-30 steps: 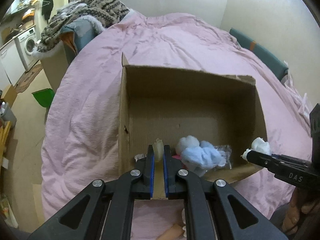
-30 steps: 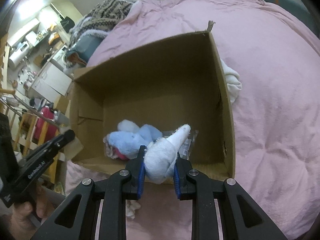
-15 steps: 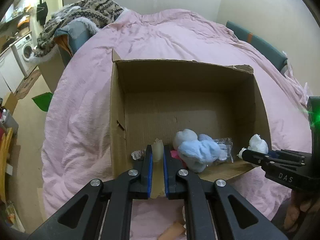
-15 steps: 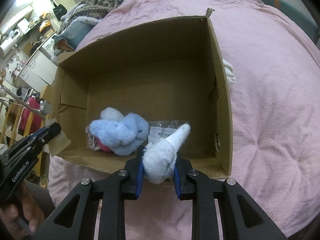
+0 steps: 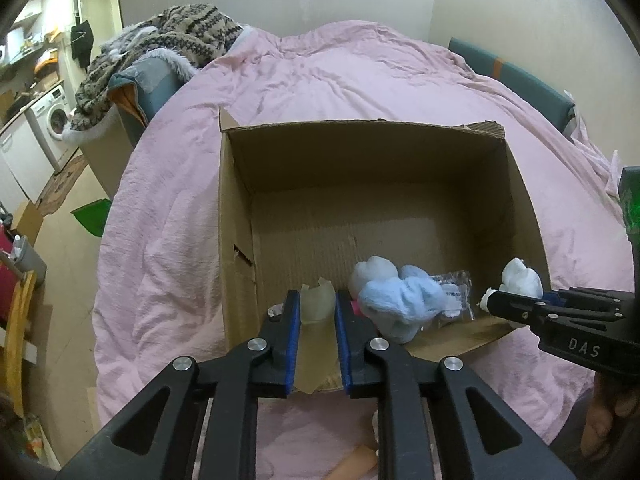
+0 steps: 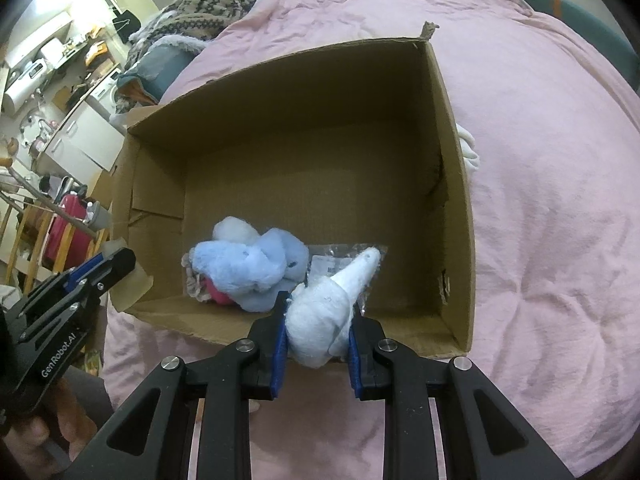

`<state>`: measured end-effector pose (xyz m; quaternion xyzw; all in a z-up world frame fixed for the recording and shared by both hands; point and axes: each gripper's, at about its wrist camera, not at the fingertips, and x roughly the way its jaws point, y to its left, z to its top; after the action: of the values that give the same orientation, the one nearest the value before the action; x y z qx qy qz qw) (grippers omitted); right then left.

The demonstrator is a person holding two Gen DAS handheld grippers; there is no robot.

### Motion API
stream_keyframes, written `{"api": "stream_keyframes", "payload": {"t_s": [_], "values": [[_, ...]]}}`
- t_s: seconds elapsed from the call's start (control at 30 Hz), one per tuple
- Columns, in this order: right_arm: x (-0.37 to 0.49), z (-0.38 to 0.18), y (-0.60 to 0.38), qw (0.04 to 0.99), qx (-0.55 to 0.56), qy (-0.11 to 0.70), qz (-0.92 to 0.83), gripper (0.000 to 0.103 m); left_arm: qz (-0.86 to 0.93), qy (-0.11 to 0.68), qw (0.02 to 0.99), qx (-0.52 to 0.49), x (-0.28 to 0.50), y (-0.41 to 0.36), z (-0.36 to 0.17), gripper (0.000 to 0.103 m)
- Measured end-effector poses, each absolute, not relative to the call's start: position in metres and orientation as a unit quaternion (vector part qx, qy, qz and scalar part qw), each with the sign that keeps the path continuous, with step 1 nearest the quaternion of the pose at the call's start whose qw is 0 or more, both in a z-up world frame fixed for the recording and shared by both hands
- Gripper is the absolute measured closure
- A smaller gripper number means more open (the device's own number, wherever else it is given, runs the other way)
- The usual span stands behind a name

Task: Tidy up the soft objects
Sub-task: 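Carry the white sock into the box with the right tool while the left tool releases, then withdraw both open tools from the box toward the remaining items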

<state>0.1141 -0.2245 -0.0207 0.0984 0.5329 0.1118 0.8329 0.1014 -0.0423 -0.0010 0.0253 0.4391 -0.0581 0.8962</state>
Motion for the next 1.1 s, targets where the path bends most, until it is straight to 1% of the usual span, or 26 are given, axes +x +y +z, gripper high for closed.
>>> {"api": "stream_keyframes", "payload": {"t_s": [0.03, 0.13, 0.17, 0.2, 0.23, 0.27, 0.3, 0.33, 0.73, 1.1], "values": [[0.114, -0.020, -0.225, 0.833, 0.102, 0.532, 0.114, 0.077, -0.056, 0.438, 0.897, 0.026, 0.101, -0.042, -0.001, 0.084], [0.112, -0.019, -0.228, 0.833, 0.110, 0.529, 0.117, 0.074, -0.048, 0.434, 0.899, 0.027, 0.101, -0.041, 0.000, 0.069], [0.113, -0.019, -0.229, 0.833, 0.112, 0.529, 0.117, 0.070, -0.045, 0.433, 0.900, 0.028, 0.101, -0.041, 0.001, 0.059], [0.113, -0.019, -0.229, 0.833, 0.115, 0.529, 0.116, 0.062, -0.042, 0.430, 0.902, 0.028, 0.101, -0.040, 0.002, 0.055], [0.113, -0.018, -0.231, 0.833, 0.119, 0.528, 0.116, 0.055, -0.039, 0.427, 0.903, 0.029, 0.100, -0.039, 0.003, 0.047], [0.112, -0.017, -0.232, 0.834, 0.124, 0.525, 0.116, 0.043, -0.037, 0.424, 0.905, 0.029, 0.100, -0.038, 0.004, 0.044], [0.112, -0.015, -0.233, 0.836, 0.129, 0.521, 0.115, 0.038, -0.036, 0.422, 0.906, 0.029, 0.100, -0.038, 0.005, 0.044], [0.111, -0.013, -0.234, 0.838, 0.132, 0.516, 0.114, 0.037, -0.033, 0.422, 0.905, 0.030, 0.100, -0.037, 0.005, 0.043], [0.109, -0.005, -0.230, 0.845, 0.120, 0.506, 0.128, 0.037, -0.025, 0.418, 0.908, 0.030, 0.100, -0.036, 0.007, 0.043], [0.096, 0.001, -0.235, 0.843, 0.139, 0.504, 0.122, 0.037, -0.004, 0.416, 0.909, 0.020, 0.081, -0.020, 0.021, 0.043]]}}
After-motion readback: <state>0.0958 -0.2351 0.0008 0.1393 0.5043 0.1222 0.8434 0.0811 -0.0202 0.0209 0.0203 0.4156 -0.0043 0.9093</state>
